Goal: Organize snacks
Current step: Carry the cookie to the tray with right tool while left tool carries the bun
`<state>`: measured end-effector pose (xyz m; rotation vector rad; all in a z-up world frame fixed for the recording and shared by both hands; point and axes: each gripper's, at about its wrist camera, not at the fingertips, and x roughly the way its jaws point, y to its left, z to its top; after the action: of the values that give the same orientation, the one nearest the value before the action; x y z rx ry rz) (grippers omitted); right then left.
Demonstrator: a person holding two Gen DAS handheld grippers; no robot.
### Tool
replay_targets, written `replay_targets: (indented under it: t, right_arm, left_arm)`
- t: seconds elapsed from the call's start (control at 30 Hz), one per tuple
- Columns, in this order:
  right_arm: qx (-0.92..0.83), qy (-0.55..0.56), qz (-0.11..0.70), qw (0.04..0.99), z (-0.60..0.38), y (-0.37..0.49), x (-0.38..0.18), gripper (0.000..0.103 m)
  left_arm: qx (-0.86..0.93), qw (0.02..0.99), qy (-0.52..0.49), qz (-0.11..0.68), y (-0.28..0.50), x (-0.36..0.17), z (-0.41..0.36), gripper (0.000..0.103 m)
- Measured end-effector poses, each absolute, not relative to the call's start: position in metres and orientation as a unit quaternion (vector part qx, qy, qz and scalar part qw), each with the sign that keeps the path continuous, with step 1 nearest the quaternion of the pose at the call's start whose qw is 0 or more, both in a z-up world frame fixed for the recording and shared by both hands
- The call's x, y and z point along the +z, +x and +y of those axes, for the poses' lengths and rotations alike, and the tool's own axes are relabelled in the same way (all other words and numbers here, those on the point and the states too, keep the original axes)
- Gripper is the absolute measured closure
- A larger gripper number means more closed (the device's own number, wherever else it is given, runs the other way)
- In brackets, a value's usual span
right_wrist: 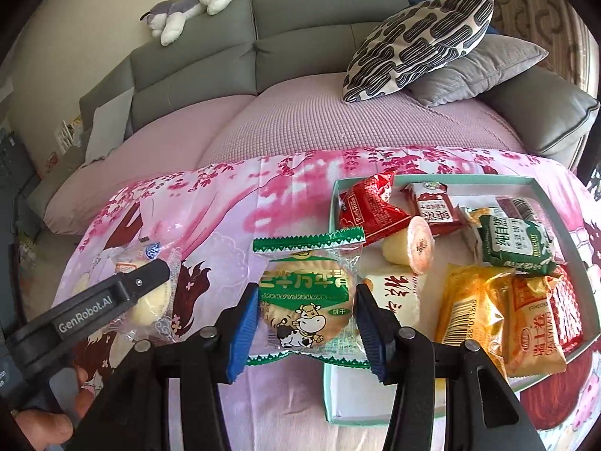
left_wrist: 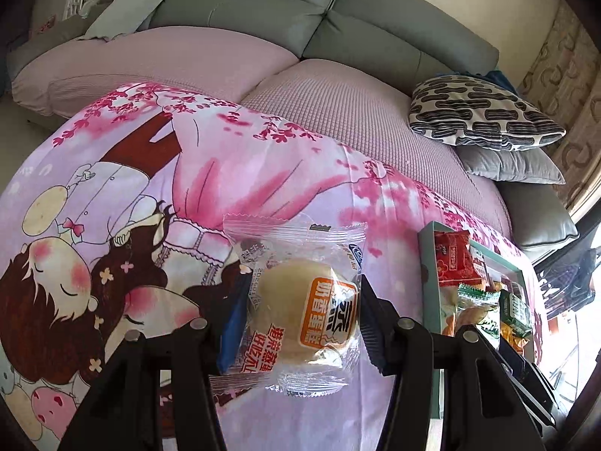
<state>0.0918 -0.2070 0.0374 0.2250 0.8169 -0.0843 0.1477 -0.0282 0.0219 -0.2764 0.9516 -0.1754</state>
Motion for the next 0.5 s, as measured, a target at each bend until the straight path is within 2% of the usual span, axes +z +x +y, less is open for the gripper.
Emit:
replay_targets:
  t: [0.5]
  right_arm:
    - [-0.06, 0.137, 0.381, 0.912, -0.239, 0.067, 0.041, 0.05]
  left_arm:
    - [-0.137, 0.888, -0.092, 0.429, 0.13, 0.044, -0.087, 0.047]
